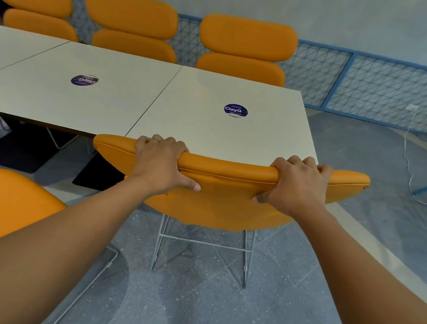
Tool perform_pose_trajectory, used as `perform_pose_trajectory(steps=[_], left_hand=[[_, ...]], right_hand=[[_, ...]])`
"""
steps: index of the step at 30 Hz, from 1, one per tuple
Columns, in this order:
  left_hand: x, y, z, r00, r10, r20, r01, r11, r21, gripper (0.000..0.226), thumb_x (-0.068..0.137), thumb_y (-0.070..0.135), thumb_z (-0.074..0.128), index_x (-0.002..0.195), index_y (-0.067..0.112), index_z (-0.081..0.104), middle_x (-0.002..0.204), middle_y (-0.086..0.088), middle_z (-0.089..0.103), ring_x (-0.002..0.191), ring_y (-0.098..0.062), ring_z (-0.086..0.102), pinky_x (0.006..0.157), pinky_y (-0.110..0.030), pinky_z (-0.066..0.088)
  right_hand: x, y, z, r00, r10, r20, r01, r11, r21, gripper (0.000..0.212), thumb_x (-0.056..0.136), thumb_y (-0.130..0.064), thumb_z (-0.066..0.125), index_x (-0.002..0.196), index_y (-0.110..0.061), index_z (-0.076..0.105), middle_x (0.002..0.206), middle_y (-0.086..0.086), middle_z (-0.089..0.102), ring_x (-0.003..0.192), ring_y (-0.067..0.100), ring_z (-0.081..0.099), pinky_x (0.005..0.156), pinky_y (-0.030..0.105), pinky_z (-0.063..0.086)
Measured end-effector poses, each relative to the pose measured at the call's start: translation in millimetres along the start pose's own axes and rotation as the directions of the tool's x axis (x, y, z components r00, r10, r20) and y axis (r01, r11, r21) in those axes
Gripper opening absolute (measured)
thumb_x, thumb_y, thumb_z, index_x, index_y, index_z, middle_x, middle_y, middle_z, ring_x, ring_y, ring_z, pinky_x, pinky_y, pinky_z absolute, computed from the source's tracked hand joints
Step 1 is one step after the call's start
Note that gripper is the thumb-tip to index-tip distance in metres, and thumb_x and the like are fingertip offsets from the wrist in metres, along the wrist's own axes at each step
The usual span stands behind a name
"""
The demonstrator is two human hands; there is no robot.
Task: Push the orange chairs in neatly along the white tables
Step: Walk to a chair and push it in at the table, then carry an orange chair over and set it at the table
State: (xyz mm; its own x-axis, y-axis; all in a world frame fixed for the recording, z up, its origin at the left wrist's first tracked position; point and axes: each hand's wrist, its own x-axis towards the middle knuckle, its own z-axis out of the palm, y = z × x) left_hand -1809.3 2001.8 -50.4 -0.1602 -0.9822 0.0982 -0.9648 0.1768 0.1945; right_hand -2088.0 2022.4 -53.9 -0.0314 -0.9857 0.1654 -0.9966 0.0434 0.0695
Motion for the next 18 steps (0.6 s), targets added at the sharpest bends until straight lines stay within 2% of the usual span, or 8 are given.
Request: perform_pose_trajectory(steps=[3, 5, 7, 8, 10, 12, 15, 18], left_hand=[[-9.7, -4.3, -6.4, 1.000, 0.013, 0.006, -0.012, 0.985, -0.171, 0.073, 0.062, 0.072, 0.069, 0.122, 0.035, 0.055, 0.116, 0.007, 0.057, 0.123, -0.023, 0.042, 0.109, -0.041, 0.017], [-17.2, -6.9, -14.3, 1.000, -0.001, 0.028, 0.010, 0.946, -0.325, 0.064, 0.070, 0.062, 0.071, 0.126, 0.034, 0.054, 0.126, 0.007, 0.055, 0.125, -0.021, 0.042, 0.111, -0.043, 0.025], [-27.3, -12.8, -25.2, 0.999, -0.022, 0.042, 0.039, 0.881, -0.471, 0.052, 0.076, 0.053, 0.072, 0.122, 0.034, 0.057, 0.128, 0.010, 0.054, 0.121, -0.014, 0.045, 0.101, -0.034, 0.038], [-32.9, -16.8, -30.5, 0.999, -0.032, 0.033, 0.044, 0.861, -0.507, 0.046, 0.077, 0.050, 0.072, 0.118, 0.035, 0.060, 0.125, 0.013, 0.055, 0.116, -0.009, 0.047, 0.095, -0.027, 0.040], [-50.3, -30.4, -42.7, 0.997, -0.070, 0.013, 0.066, 0.842, -0.535, 0.038, 0.079, 0.049, 0.072, 0.112, 0.036, 0.062, 0.118, 0.019, 0.058, 0.109, 0.001, 0.050, 0.089, -0.020, 0.038], [-67.2, -42.6, -51.0, 0.995, -0.104, 0.009, 0.092, 0.836, -0.542, 0.036, 0.080, 0.049, 0.071, 0.112, 0.034, 0.064, 0.114, 0.021, 0.062, 0.108, 0.005, 0.052, 0.091, -0.022, 0.039], [-100.4, -64.4, -58.3, 0.984, -0.178, 0.009, 0.156, 0.833, -0.531, 0.035, 0.081, 0.047, 0.071, 0.111, 0.030, 0.065, 0.110, 0.018, 0.064, 0.109, 0.000, 0.056, 0.088, -0.018, 0.039], [-136.8, -88.7, -61.6, 0.967, -0.254, 0.014, 0.225, 0.831, -0.509, 0.034, 0.081, 0.045, 0.071, 0.110, 0.028, 0.065, 0.107, 0.016, 0.065, 0.106, -0.002, 0.057, 0.084, -0.014, 0.039]], right_hand=[[-3.8, -6.9, -6.9, 0.998, -0.057, 0.035, 0.053, 0.993, 0.108, 0.075, 0.063, -0.087, 0.060, 0.123, -0.042, 0.057, 0.116, -0.007, 0.061, 0.115, 0.023, 0.049, 0.101, 0.051, 0.027], [-5.9, -19.2, -13.9, 0.993, -0.112, 0.032, 0.099, 0.956, 0.277, 0.067, 0.072, -0.082, 0.060, 0.125, -0.040, 0.058, 0.118, -0.009, 0.061, 0.114, 0.020, 0.051, 0.099, 0.046, 0.029], [-5.5, -38.0, -22.9, 0.987, -0.164, 0.007, 0.142, 0.875, 0.464, 0.051, 0.080, -0.070, 0.064, 0.119, -0.037, 0.063, 0.117, -0.009, 0.064, 0.110, 0.018, 0.054, 0.097, 0.044, 0.035], [-4.9, -48.3, -28.0, 0.982, -0.189, -0.013, 0.166, 0.825, 0.540, 0.043, 0.083, -0.063, 0.066, 0.115, -0.035, 0.067, 0.114, -0.010, 0.065, 0.107, 0.017, 0.056, 0.097, 0.045, 0.039], [-3.1, -75.2, -37.0, 0.964, -0.256, -0.064, 0.236, 0.728, 0.644, 0.031, 0.087, -0.052, 0.069, 0.108, -0.030, 0.071, 0.108, -0.011, 0.069, 0.100, 0.013, 0.059, 0.092, 0.043, 0.047], [-2.6, -100.3, -43.8, 0.945, -0.310, -0.102, 0.288, 0.644, 0.709, 0.026, 0.088, -0.047, 0.071, 0.105, -0.028, 0.073, 0.100, -0.014, 0.070, 0.092, 0.007, 0.061, 0.082, 0.035, 0.052], [-6.9, -144.2, -46.8, 0.908, -0.412, -0.078, 0.321, 0.563, 0.762, 0.022, 0.087, -0.047, 0.071, 0.101, -0.031, 0.073, 0.091, -0.020, 0.068, 0.078, -0.005, 0.058, 0.067, 0.022, 0.045], [-19.2, -187.3, -42.5, 0.837, -0.547, -0.005, 0.348, 0.526, 0.776, 0.021, 0.087, -0.046, 0.071, 0.101, -0.030, 0.073, 0.095, -0.017, 0.068, 0.077, -0.008, 0.054, 0.066, 0.019, 0.041]])
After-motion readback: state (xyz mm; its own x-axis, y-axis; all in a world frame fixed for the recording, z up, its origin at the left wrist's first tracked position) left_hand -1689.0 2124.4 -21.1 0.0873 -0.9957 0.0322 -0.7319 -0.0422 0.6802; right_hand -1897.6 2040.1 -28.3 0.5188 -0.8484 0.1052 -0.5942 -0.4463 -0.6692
